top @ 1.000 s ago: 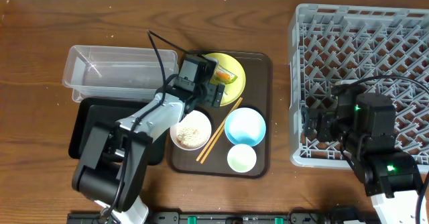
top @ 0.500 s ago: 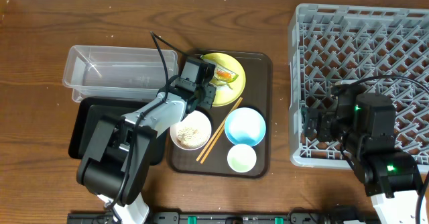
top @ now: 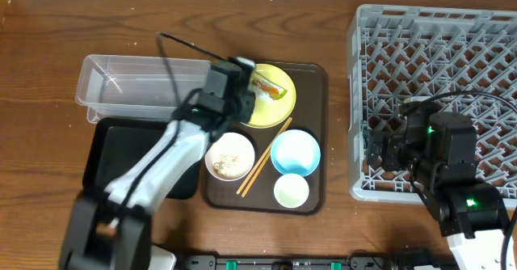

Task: Sort waste into correct bins and load items into the dishwasher rack
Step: 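Carry the tissue with the left gripper and drop it in the clear bin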

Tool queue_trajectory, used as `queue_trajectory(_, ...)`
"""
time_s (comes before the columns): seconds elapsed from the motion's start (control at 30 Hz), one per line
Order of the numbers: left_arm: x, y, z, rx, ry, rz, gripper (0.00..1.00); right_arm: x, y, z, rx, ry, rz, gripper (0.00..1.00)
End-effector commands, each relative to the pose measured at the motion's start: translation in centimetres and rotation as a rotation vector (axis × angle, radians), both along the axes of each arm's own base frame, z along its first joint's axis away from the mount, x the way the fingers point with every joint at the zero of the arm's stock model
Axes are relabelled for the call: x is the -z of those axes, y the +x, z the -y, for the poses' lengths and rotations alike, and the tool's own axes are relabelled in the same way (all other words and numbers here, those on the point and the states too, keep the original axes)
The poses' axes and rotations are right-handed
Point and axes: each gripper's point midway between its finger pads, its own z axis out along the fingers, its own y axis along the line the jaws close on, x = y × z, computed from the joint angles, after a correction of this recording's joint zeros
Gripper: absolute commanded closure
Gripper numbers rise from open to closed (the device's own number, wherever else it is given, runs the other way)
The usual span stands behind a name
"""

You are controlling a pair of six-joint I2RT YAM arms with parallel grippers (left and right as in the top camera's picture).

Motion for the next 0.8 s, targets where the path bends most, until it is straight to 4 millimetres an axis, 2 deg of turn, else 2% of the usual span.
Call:
queue_trajectory(0.0,-4.9,1.6,-4.4,-0.142,0.024,0.134,0.94,-1.0,0.2,0.0,-0.006,-0.002,0.024,0.01)
queue_trajectory(0.07,-6.0,2.0,-6.8,-0.209,0.037,0.163,0.94,-1.0,0.2,0.0,-0.006,-0.002,0.024,0.01)
queue_trajectory(0.13,-6.2,2.4,-9.4,-0.274,0.045,0.167,0.94,-1.0,0.2,0.0,-0.006,-0.002,0.024,0.01)
queue_trajectory(0.27,-4.5,2.8,-13.9,-0.379,0.065,0.125,0.94,-1.0,0.2,0.0,-0.006,-0.001,0.024,0.01)
queue_trajectory(0.37,-2.5,2.8,-16.2,-0.432,0.084,0.066,0.92,-1.0,0.2,0.0,-0.006,-0.001,0.024,0.01)
queue_trajectory(0.43,-1.2,2.6,-17.1,-0.449,0.095,0.024,0.89,-1.0,0.2,0.0,-0.006,-0.001,0.024,0.01)
queue_trajectory(0.53,-0.1,2.3,-17.4,-0.454,0.104,-0.014,0.52,-1.0,0.2,0.0,-0.006,-0.001,0.024,0.01)
queue_trajectory(0.6,-0.3,2.2,-17.3,-0.454,0.102,-0.010,0.40,-1.0,0.2,0.0,-0.006,-0.001,0.024,0.01)
queue_trajectory(0.77,-3.2,1.4,-16.8,-0.501,0.006,0.023,0.38,-1.0,0.2,0.0,-0.006,-0.002,0.024,0.01)
